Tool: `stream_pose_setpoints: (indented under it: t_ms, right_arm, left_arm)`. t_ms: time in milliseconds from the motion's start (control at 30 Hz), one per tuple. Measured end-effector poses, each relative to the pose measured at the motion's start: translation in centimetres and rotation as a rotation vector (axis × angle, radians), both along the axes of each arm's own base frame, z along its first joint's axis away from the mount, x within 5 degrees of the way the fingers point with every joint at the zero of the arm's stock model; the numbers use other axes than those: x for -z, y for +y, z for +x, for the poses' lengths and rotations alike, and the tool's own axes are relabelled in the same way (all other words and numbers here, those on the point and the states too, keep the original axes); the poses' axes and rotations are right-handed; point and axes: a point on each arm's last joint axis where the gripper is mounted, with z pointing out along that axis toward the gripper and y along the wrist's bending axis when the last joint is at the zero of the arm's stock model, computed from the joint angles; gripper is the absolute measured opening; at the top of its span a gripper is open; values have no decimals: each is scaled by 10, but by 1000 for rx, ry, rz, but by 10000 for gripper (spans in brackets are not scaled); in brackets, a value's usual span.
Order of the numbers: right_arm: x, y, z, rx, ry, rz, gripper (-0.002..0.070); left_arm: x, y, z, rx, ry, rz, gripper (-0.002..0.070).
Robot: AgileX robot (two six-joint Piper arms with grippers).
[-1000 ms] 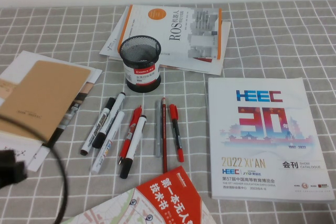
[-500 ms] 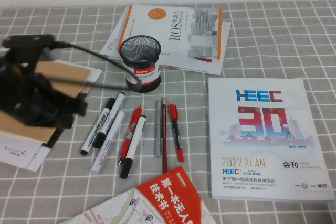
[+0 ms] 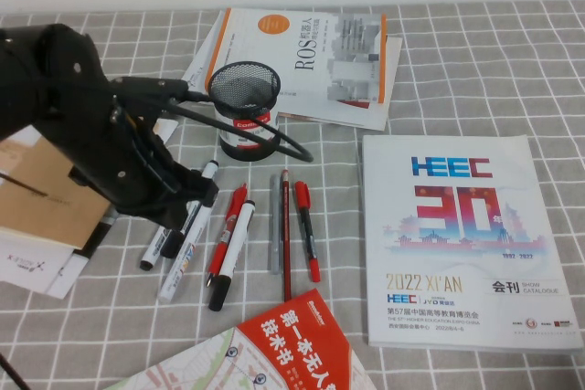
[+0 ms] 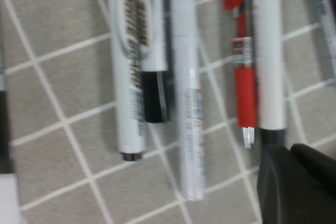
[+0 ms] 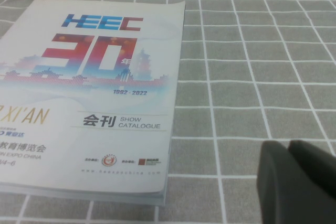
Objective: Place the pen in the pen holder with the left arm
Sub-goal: Pick up the pen on the table
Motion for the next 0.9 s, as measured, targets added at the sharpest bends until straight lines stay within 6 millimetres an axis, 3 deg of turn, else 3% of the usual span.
stream_pose_setpoints:
  t_ms: [367,667,900]
  right_arm:
    - [0,0,0,0,0,0,-14]
    - [0,0,0,0,0,0,-14]
    - [0,0,0,0,0,0,-14]
  left_arm:
    - [27,19,22,-32,24,67,8]
    - [48,24,37,-6,32,89,238]
    - [42,19,59,-32,-18,74,278]
